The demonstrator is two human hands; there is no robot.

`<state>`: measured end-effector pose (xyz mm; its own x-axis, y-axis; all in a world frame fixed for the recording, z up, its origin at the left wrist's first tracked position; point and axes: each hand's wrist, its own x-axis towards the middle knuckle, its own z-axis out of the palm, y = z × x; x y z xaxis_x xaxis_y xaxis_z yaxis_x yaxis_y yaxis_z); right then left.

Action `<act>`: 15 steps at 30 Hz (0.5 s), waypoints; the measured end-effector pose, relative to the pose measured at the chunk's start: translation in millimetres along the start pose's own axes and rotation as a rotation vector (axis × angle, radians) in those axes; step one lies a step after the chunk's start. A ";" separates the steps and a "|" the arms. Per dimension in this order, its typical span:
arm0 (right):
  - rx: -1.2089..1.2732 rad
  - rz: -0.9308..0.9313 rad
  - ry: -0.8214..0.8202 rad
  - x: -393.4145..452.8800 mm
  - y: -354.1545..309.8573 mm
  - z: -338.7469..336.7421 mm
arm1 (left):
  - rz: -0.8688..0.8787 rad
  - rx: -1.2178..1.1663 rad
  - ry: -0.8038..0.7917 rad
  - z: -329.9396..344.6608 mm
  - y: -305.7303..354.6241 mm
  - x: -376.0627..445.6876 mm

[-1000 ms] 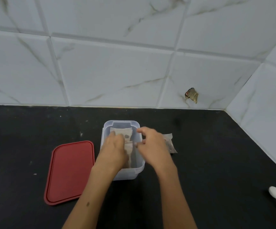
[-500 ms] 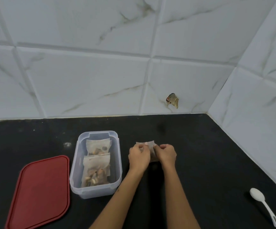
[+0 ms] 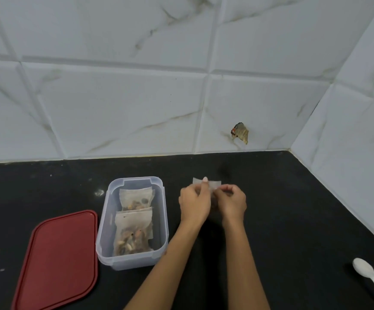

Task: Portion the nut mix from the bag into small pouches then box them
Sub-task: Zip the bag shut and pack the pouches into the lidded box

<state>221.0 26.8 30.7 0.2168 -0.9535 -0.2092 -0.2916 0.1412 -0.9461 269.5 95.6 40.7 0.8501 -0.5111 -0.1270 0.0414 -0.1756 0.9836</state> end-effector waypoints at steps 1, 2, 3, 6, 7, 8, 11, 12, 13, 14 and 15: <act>0.028 -0.051 -0.009 -7.6 -9.8 -1.7 | 0.068 0.007 0.000 -6.9 9.7 -4.3; 0.053 -0.101 -0.028 -15.8 -20.4 -2.8 | 0.125 0.008 -0.007 -15.0 19.6 -8.2; 0.075 -0.143 -0.057 -24.5 -30.3 -2.5 | 0.165 -0.003 -0.017 -25.2 29.0 -11.1; 0.084 -0.207 -0.210 -50.6 -49.5 6.2 | 0.206 -0.089 -0.042 -62.2 50.8 -18.5; 0.074 -0.212 -0.276 -58.7 -51.9 10.8 | 0.199 -0.109 -0.042 -75.0 54.7 -20.1; 0.063 -0.217 -0.344 -66.9 -52.7 16.4 | 0.193 -0.100 -0.034 -88.5 57.0 -22.2; -0.023 -0.227 -0.486 -89.3 -51.5 32.5 | 0.182 -0.005 0.049 -123.5 53.5 -28.2; -0.073 -0.231 -0.511 -95.0 -50.5 37.8 | 0.164 0.006 0.072 -132.6 49.9 -28.6; -0.123 -0.231 -0.543 -101.2 -49.5 42.9 | 0.134 0.021 0.093 -140.9 43.5 -27.2; -0.170 -0.222 -0.574 -106.7 -48.4 47.8 | 0.106 0.038 0.106 -147.5 36.7 -25.2; -0.219 -0.215 -0.598 -111.2 -47.0 52.1 | 0.079 0.053 0.110 -152.1 29.9 -23.3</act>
<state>259.2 140.0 85.6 0.7515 -0.6341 -0.1824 -0.3530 -0.1527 -0.9231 330.8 230.1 92.6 0.9023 -0.4299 -0.0321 -0.0528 -0.1839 0.9815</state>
